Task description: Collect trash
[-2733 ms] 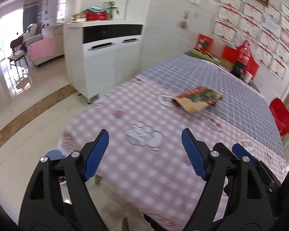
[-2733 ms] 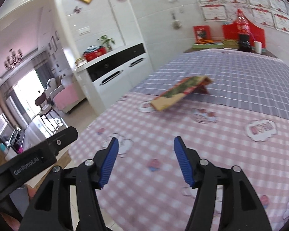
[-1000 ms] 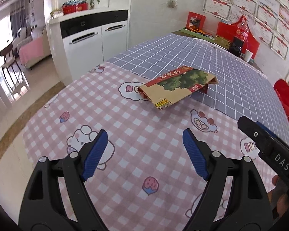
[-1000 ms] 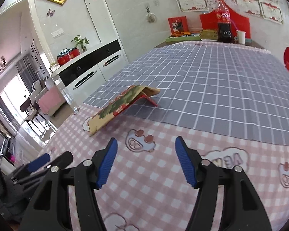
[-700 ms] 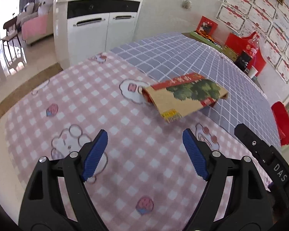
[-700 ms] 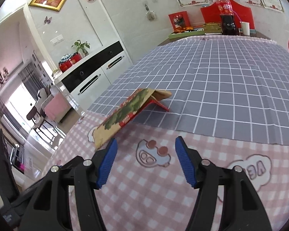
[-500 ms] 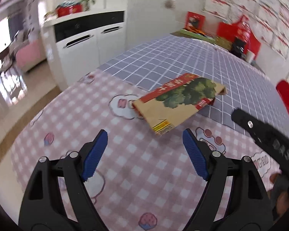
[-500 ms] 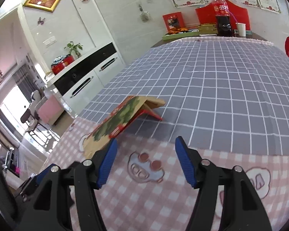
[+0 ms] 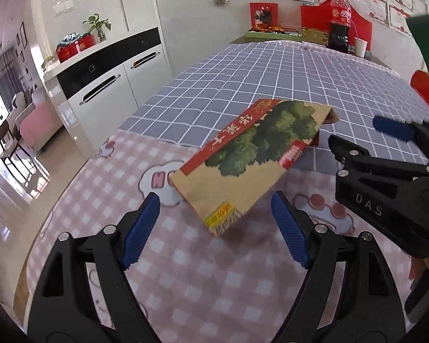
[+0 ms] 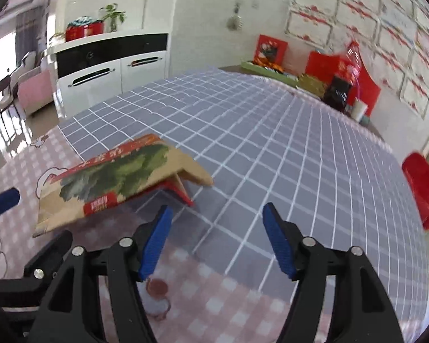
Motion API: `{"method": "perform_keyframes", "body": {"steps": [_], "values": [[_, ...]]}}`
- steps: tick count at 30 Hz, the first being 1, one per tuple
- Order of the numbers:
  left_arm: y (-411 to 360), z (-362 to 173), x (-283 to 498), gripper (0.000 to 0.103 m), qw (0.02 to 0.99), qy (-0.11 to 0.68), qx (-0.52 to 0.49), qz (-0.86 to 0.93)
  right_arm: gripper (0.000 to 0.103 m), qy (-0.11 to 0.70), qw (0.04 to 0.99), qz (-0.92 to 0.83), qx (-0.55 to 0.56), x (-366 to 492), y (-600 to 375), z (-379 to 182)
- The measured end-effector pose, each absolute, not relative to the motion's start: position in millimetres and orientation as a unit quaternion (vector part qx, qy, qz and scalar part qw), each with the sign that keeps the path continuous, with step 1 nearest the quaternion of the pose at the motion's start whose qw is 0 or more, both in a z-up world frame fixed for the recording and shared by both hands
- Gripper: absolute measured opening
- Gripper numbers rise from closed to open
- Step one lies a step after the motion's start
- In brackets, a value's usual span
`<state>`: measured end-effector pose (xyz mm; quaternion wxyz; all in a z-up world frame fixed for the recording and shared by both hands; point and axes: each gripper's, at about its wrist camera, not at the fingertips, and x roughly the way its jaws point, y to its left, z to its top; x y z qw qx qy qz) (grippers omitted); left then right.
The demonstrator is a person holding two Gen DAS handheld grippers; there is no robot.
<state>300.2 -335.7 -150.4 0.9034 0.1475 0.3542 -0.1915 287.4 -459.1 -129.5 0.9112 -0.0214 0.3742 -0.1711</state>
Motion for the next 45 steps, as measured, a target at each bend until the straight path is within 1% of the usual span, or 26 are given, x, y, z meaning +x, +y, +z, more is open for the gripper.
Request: {"method": "perform_keyframes", "body": {"steps": [6,9,11,12,13,14,15,16,17,21,22,23,25,31,38,41,42,45], "values": [[-340,-158,321,0.079,0.898,0.364,0.147,-0.202,0.069,0.364,0.918,-0.139,-0.076,309,-453,-131],[-340,-162,330,0.067,0.890,0.379,0.144,-0.207,0.069,0.364,0.918,-0.124,-0.101,318,-449,-135],[-339,-161,333,0.061,0.891,0.378,0.144,-0.206,0.068,0.371,0.920,-0.099,-0.080,325,-451,-136],[-338,-161,334,0.055,0.892,0.375,0.145,-0.204,0.068,0.372,0.920,-0.094,-0.075,328,-451,-136],[-338,-161,334,0.045,0.894,0.374,0.145,-0.200,0.068,0.372,0.920,-0.095,-0.075,331,-450,-135],[-336,-160,337,0.039,0.897,0.371,0.142,-0.196,0.068,0.368,0.922,-0.095,-0.077,332,-449,-135],[-334,-159,339,0.031,0.898,0.369,0.138,-0.195,0.068,0.367,0.923,-0.093,-0.071,332,-449,-134],[-331,-158,342,0.025,0.898,0.371,0.130,-0.198,0.068,0.370,0.923,-0.088,-0.060,333,-449,-134],[-329,-157,343,0.024,0.897,0.373,0.126,-0.201,0.068,0.373,0.922,-0.086,-0.050,334,-450,-135],[-323,-154,347,0.014,0.898,0.371,0.116,-0.207,0.068,0.385,0.918,-0.092,-0.036,333,-448,-139],[-322,-153,346,0.012,0.898,0.371,0.112,-0.209,0.068,0.383,0.920,-0.086,-0.010,331,-452,-138],[-320,-153,345,0.012,0.897,0.372,0.108,-0.213,0.068,0.385,0.920,-0.073,0.035,330,-459,-138],[-317,-152,344,0.011,0.895,0.375,0.101,-0.218,0.069,0.387,0.915,-0.072,0.091,327,-469,-139],[-300,-149,341,0.008,0.882,0.398,0.039,-0.248,0.069,0.388,0.900,-0.032,0.197,322,-478,-144],[-270,-152,325,0.008,0.876,0.416,-0.004,-0.246,0.069,0.395,0.883,-0.023,0.255,318,-464,-147],[-260,-150,314,0.007,0.884,0.406,0.016,-0.231,0.069,0.375,0.880,-0.020,0.291,312,-460,-141],[-257,-150,309,0.007,0.887,0.402,0.026,-0.225,0.071,0.369,0.877,-0.017,0.308,309,-459,-138],[-248,-151,296,0.007,0.892,0.391,0.043,-0.222,0.073,0.346,0.873,-0.002,0.344,300,-452,-127]]}}
